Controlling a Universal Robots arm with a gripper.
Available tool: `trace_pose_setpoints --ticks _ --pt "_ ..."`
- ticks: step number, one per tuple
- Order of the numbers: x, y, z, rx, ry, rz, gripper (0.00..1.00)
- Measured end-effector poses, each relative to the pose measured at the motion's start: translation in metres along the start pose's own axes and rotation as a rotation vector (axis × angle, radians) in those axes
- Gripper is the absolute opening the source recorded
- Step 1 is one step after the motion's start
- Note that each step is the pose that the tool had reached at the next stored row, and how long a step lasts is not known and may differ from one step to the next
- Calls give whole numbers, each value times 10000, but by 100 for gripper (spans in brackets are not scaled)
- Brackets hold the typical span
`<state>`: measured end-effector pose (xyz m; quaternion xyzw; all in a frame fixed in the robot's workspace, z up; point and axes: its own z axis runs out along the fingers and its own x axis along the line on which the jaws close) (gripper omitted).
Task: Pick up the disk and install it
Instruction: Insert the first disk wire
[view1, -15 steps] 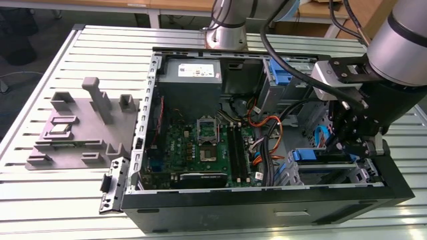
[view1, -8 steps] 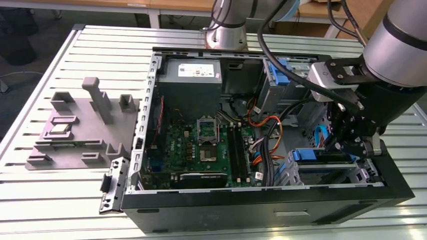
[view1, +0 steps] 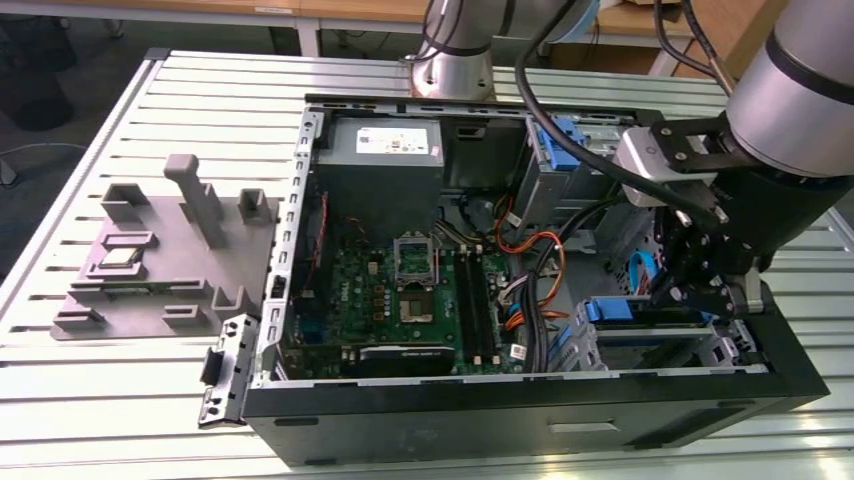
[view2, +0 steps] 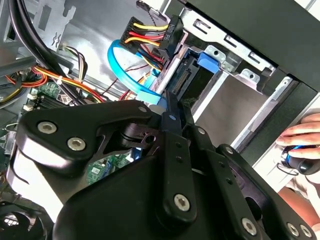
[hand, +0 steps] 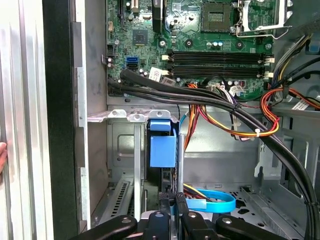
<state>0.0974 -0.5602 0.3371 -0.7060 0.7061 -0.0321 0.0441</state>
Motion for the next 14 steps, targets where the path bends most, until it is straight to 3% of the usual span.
trace_pose_setpoints --ticks 14 --pt "6 2 21 5 -14 -31 16"
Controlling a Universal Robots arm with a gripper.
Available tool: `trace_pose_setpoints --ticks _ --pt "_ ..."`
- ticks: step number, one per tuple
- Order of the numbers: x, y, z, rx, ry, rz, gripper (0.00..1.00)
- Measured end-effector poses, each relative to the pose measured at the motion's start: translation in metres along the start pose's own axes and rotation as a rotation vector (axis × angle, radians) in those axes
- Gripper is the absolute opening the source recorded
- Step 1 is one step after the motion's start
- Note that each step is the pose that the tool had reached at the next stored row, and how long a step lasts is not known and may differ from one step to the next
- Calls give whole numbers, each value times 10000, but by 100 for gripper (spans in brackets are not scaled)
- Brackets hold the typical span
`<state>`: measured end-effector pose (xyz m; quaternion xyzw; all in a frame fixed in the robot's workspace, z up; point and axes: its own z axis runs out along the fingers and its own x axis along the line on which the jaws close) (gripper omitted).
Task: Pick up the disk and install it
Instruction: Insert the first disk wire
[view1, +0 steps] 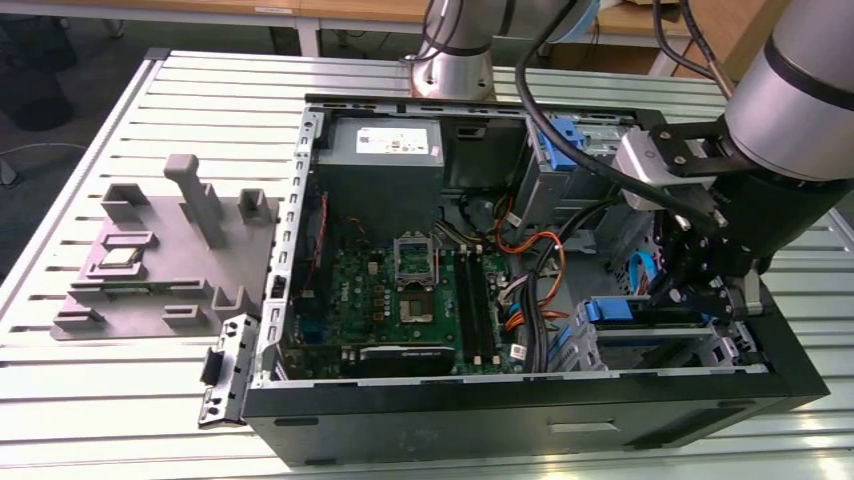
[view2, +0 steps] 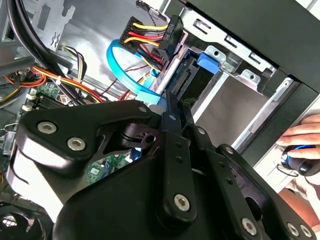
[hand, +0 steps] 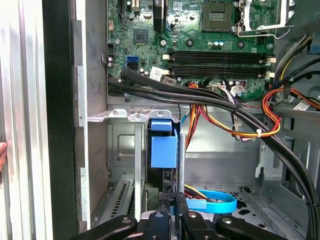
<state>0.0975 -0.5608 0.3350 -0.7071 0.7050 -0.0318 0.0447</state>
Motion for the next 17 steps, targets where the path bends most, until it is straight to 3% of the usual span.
trace_pose_setpoints --ticks 10,17 --pt "0 -2 -18 0 -4 0 16" --pt "10 12 -8 45 -97 1 16"
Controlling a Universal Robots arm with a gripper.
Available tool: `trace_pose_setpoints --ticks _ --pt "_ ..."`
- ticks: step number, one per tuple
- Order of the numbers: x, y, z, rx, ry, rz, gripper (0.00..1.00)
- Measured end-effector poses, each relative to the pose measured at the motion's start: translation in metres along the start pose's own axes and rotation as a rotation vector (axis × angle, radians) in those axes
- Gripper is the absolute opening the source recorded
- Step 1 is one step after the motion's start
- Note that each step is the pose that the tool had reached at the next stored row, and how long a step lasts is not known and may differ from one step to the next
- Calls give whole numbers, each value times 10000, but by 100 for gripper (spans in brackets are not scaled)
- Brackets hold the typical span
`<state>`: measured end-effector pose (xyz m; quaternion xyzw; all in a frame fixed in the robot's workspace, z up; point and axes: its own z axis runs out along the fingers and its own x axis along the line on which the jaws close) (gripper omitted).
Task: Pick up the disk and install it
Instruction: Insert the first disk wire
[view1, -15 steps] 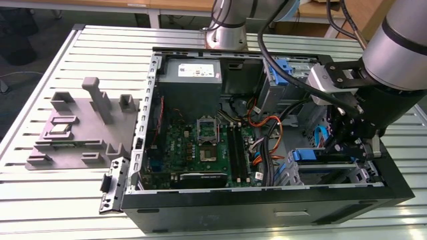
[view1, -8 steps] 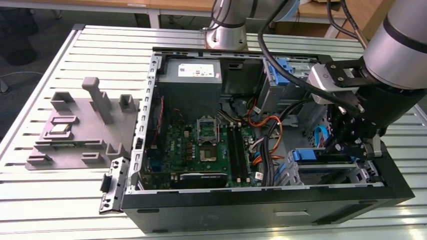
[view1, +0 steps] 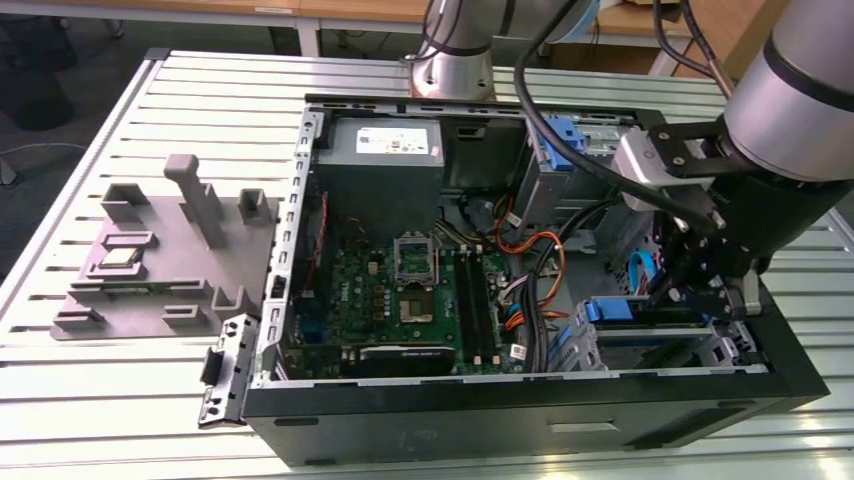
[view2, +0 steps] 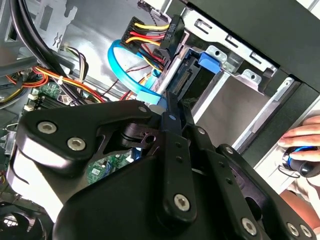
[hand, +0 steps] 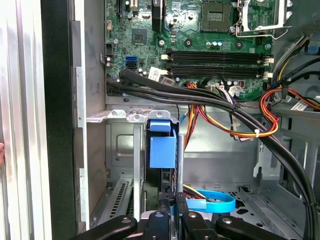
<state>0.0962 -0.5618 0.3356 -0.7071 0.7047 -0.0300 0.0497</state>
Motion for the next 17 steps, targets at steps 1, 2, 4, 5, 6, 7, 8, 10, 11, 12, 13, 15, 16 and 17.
trace_pose_setpoints --ticks 1,2,4,5,6,7,8,10,11,12,13,15,16,17 --pt "3 0 1 1 -7 -3 16" --pt "6 1 3 2 -14 -6 16" --pt "11 2 7 4 -28 -10 16" --pt "14 2 7 5 -35 -11 16" --pt "16 2 8 6 -47 -12 16" --pt "17 2 8 7 -63 -14 16" --pt "17 2 9 8 -80 -16 16" --pt "18 2 9 9 -127 -22 16" --pt "18 2 9 8 -150 -26 16" --pt "20 2 9 8 -197 -30 16" --pt "22 2 9 9 -243 -31 16" --pt "30 2 10 9 -283 -32 16" --pt "34 2 9 8 -283 -33 16" --pt "38 2 9 8 -284 -33 16"
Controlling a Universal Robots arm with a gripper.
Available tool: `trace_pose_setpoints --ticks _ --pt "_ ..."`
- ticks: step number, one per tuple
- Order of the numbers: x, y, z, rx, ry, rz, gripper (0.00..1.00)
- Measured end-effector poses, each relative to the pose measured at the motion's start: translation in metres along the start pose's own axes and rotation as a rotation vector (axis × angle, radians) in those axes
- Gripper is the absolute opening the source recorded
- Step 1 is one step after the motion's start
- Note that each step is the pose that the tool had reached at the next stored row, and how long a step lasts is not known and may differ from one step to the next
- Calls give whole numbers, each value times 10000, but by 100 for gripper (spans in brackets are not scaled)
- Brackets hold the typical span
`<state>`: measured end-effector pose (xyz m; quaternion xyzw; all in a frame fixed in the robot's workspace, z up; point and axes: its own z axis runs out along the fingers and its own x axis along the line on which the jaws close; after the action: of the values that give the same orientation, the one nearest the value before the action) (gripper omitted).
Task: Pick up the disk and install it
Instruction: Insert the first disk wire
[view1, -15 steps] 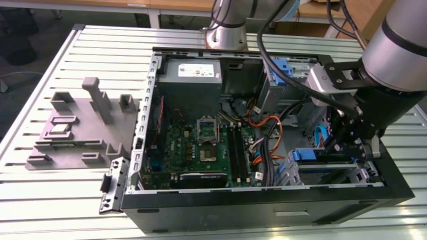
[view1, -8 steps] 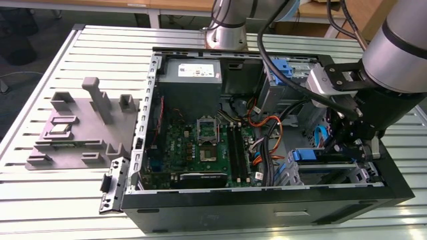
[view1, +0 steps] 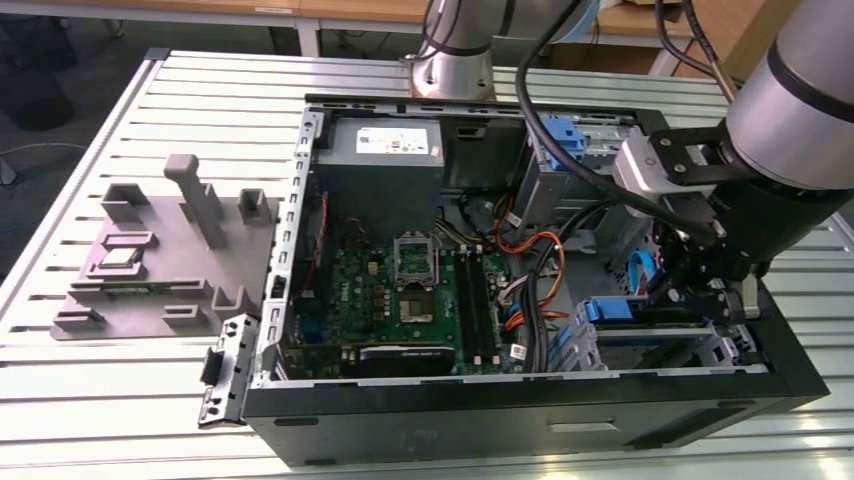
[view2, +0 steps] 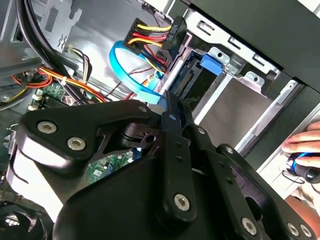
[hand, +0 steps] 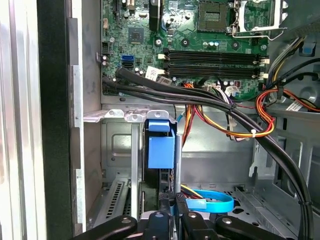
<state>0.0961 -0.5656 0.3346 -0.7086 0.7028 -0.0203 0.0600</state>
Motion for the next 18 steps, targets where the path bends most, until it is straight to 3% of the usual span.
trace_pose_setpoints --ticks 14,18 --pt "28 -1 -5 0 -3 1 16" --pt "28 -3 -25 1 -50 6 16"
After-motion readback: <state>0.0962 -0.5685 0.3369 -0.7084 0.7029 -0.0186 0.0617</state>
